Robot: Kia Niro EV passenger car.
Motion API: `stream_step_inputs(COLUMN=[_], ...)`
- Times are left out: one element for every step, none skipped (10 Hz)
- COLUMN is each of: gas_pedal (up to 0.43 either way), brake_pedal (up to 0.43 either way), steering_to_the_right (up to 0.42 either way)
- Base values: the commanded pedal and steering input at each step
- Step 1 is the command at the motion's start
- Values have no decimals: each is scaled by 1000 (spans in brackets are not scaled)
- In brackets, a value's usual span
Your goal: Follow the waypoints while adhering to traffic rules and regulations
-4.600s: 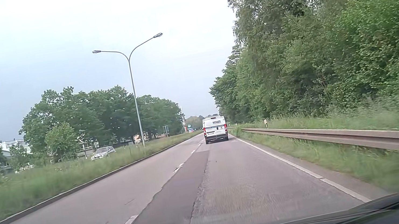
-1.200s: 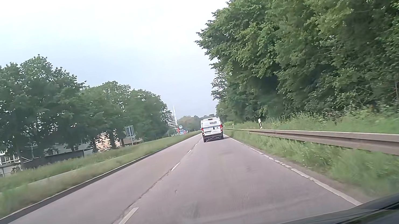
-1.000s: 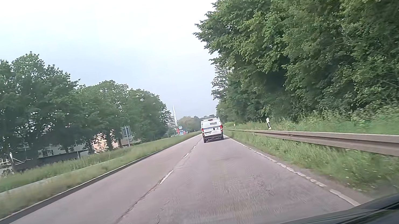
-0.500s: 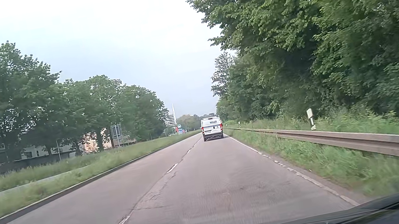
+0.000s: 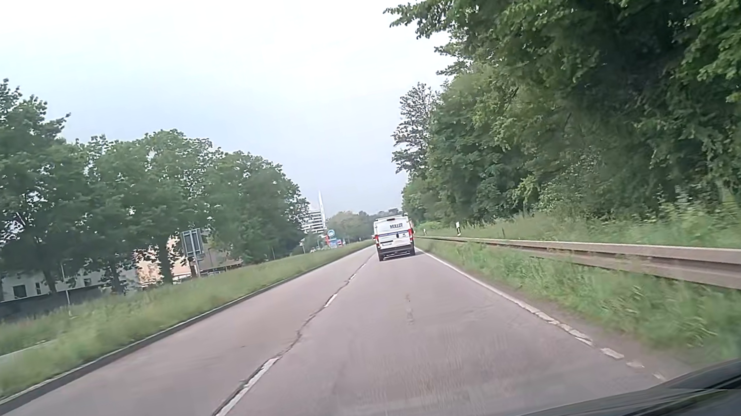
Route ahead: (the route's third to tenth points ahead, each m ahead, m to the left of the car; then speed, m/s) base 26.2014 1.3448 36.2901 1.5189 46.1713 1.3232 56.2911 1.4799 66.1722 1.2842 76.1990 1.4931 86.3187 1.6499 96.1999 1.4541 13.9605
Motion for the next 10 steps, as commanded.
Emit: stream_step_inputs(gas_pedal=[67, 87, 87, 98, 110, 110, 118, 130, 130, 138], brake_pedal=[0, 0, 0, 0, 0, 0, 0, 0, 0, 0], steering_to_the_right=[-1, -1, -1, -1, -2, -1, -1, -2, -1, -1])
